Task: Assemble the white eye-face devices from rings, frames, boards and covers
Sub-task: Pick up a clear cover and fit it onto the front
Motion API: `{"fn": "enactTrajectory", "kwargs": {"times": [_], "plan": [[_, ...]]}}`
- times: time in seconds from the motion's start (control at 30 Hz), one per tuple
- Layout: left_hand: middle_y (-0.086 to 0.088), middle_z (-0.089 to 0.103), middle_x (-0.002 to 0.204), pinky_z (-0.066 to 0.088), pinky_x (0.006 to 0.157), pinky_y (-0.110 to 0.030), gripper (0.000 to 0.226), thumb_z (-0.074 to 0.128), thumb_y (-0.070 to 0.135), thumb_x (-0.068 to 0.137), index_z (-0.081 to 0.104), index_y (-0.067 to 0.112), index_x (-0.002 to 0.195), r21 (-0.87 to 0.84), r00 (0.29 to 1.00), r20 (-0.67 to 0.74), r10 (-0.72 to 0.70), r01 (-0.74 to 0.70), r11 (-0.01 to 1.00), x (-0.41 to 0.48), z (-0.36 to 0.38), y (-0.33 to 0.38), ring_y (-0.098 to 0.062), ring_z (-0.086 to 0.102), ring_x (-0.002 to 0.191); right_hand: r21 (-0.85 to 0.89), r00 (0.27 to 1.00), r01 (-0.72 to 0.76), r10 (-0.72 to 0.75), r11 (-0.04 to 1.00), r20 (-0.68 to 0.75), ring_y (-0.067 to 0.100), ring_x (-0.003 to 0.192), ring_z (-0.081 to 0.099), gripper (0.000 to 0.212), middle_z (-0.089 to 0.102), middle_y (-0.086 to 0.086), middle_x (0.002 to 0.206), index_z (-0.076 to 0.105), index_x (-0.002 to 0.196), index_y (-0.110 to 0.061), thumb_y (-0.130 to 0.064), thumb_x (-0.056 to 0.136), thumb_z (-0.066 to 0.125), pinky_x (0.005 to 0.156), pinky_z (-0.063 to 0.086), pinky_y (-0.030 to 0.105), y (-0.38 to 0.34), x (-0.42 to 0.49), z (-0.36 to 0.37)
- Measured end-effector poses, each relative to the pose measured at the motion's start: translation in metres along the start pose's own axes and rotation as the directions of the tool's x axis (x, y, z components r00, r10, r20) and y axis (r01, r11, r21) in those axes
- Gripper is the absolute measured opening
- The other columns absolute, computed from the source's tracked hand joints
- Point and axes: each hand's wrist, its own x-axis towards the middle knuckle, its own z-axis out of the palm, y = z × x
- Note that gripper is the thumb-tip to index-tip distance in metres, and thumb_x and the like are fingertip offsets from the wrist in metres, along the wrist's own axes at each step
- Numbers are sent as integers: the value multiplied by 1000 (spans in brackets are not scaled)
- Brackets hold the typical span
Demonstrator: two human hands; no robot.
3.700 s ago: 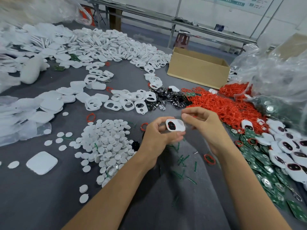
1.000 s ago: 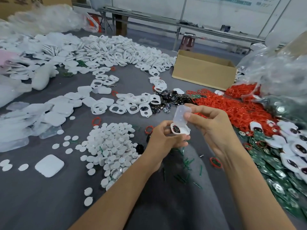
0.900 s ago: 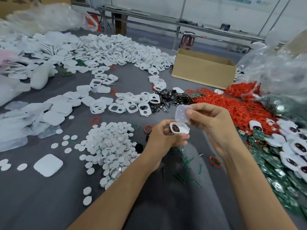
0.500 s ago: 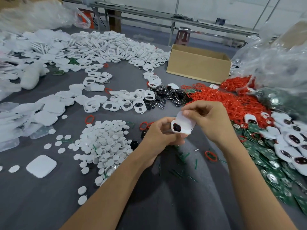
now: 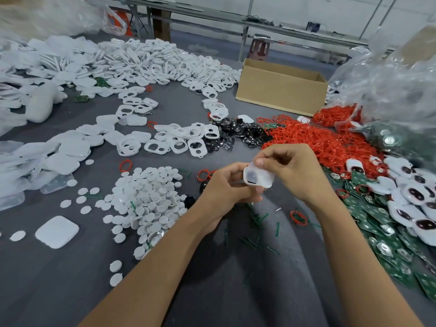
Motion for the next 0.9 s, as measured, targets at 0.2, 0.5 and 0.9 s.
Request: {"fn": "enactTrajectory", "kwargs": {"times": [0.2,0.5,0.9], "plan": [[-12,71,105,59,83,-37,36,71,-8,80,63,4,113,-6,1000,11,8,-8,1000,1,-1,-1,-22,67,97,-54,1000,4,-3,999,20,33,71,60,13,69,10,70,73,74,-19,-9,82,72,65,49,41,4,0,5],[-6,72,97,59,77,-30,33,71,-9,79,66,6,108,-51,1000,-3,16,-16,999,2,-3,-1,-16,68,90,-167,998,50,-56,985,-30,17,71,55,12,65,4,78,74,76,-24,-12,78,76,62,41,23,1,-2,10],[-10,71,103,60,77,-30,36,69,-10,80,64,4,113,-109,997,-71,8,-16,994,3,-4,0,-20,69,88,-244,999,41,-41,969,2,3,61,50,16,60,-17,68,75,85,-23,-8,79,74,59,35,9,2,-3,10]]}}
